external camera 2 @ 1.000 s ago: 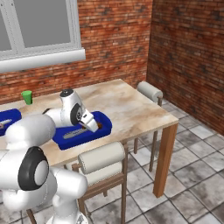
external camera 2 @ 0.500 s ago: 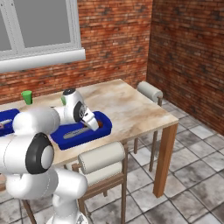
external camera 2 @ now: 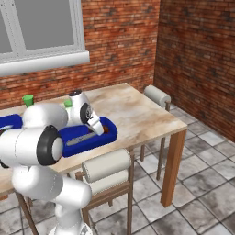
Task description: Gather the mushroom and lime from the fridge and place them on a tray on the dining counter. Then gather the chicken drumstick and fish from the fridge and place them on the other tray.
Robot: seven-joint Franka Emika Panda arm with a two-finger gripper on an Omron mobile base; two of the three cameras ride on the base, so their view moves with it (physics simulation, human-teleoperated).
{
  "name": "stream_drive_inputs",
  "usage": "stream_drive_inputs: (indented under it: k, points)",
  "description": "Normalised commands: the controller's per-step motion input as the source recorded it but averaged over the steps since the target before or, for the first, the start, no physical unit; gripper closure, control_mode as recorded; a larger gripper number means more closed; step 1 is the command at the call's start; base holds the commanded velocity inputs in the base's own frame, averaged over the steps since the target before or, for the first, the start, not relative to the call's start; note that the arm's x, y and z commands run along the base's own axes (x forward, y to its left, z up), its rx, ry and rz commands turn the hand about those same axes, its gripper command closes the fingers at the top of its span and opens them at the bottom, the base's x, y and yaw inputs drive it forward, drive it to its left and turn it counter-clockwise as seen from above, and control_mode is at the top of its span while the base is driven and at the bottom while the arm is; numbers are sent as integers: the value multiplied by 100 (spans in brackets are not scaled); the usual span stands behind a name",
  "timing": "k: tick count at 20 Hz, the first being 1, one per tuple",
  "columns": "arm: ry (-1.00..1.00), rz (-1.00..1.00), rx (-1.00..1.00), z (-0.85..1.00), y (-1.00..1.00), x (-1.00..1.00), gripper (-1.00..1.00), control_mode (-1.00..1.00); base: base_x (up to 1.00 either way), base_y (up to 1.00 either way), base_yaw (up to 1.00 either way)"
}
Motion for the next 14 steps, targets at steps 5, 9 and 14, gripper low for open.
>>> stream_drive_inputs:
  k: [5,9,14]
  points:
    - [3,-5,2,-28,0,2,100,-100,0,0,0]
    - [5,-4,3,-23,0,2,100,-100,0,0,0]
    - [5,-3,3,-17,0,6,100,-100,0,0,0]
